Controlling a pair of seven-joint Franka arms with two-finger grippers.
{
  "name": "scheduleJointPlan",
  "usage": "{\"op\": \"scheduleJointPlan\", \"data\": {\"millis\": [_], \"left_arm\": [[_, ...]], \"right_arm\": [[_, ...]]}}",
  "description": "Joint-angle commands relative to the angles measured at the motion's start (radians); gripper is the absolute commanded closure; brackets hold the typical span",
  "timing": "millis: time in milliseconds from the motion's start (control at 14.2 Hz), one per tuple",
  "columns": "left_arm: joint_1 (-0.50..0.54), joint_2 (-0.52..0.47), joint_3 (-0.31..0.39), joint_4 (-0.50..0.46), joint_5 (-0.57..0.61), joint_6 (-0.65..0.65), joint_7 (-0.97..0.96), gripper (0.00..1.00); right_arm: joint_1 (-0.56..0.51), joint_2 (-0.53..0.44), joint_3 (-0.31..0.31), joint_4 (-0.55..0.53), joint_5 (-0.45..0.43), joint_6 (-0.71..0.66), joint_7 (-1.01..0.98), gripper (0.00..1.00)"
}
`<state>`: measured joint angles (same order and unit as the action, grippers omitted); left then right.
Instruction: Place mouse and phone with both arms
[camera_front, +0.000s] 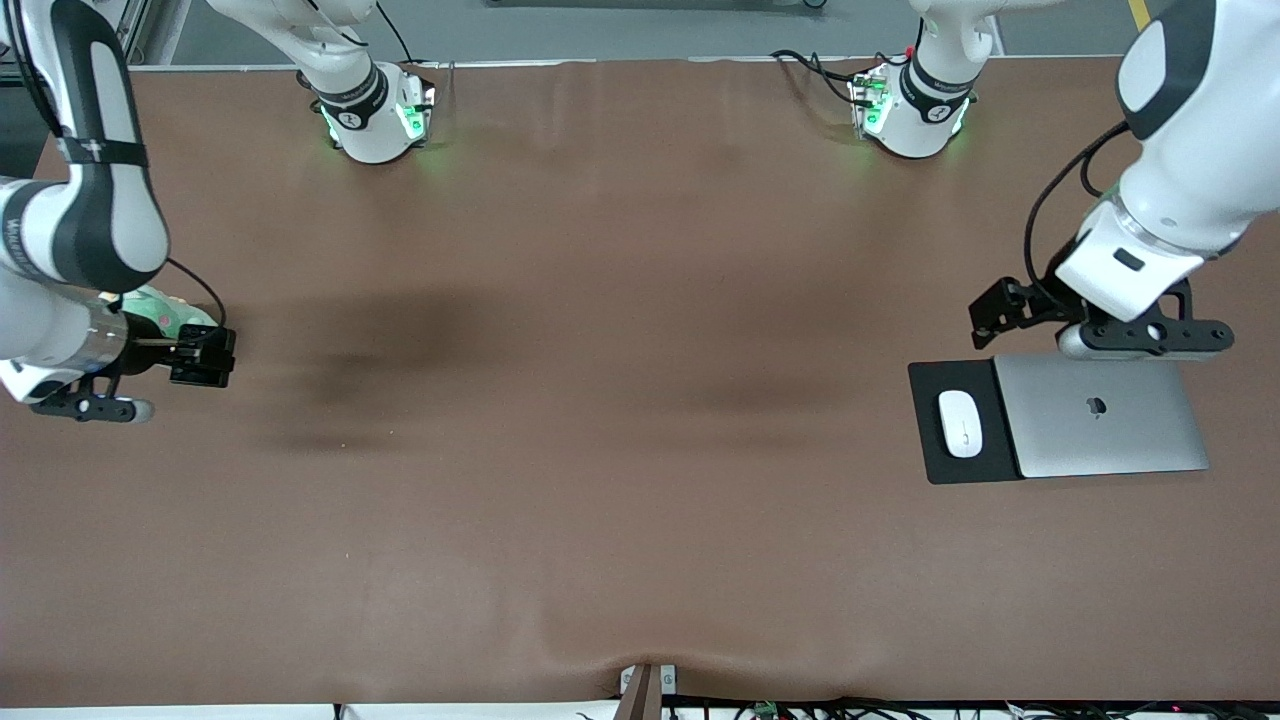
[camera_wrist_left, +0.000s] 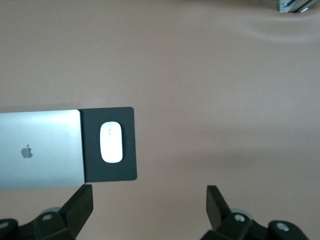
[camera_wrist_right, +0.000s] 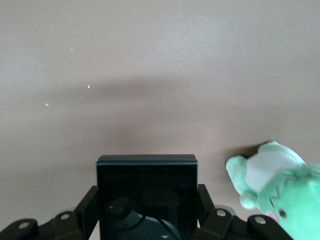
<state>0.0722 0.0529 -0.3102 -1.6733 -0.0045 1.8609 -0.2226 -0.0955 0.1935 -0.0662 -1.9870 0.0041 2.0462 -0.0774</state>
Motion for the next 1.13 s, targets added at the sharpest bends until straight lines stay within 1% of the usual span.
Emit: {"op": "scheduleJointPlan", "data": {"millis": [0,212,282,423,494,564,705,846,988,1058], "left_arm": [[-0.043,-0.036,-0.001,-0.003,-0.019,-0.057,-0.038,0.0],[-0.093,-0.06,0.022,-0.014,-0.019,-0.065,-0.043,0.0],[-0.113,-0.073,0.049,-0.028,-0.02,-0.071,-0.041,0.0],[-0.14,-0.11,0.069,-0.057,-0.02,-0.069,-0.023,0.0],[-0.167,-0.129,0.098,-0.077,-0.02,-0.069,-0.023,0.0],[-0.201,-0.145,0.129,-0.095,-0.02,-0.069,-0.023,0.0],[-0.253,-0.157,0.176,-0.108,-0.02,-0.071,-0.026,0.0],[-0.259,-0.156,0.186,-0.102,-0.02,-0.071,-0.034,0.0],[-0.258,-0.145,0.186,-0.089,-0.02,-0.071,-0.028,0.0],[-0.258,-0.127,0.186,-0.068,-0.019,-0.071,-0.035,0.0]], "right_arm": [[-0.091,-0.098,0.022,-0.229,0.011,0.175,-0.105,1.0],[-0.099,-0.089,0.022,-0.329,0.016,0.305,-0.114,1.0],[-0.099,-0.088,0.022,-0.357,0.017,0.339,-0.111,1.0],[-0.092,-0.085,0.022,-0.409,0.017,0.411,-0.088,1.0],[-0.09,-0.077,0.023,-0.427,0.017,0.439,-0.072,1.0],[-0.076,-0.057,0.023,-0.441,0.017,0.457,-0.052,1.0],[-0.021,-0.004,0.023,-0.443,0.017,0.483,0.052,1.0],[0.006,0.02,0.023,-0.443,0.017,0.499,0.12,1.0],[0.0,0.035,0.023,-0.443,0.017,0.509,0.117,1.0],[-0.003,0.04,0.023,-0.443,0.017,0.52,0.113,1.0]]}}
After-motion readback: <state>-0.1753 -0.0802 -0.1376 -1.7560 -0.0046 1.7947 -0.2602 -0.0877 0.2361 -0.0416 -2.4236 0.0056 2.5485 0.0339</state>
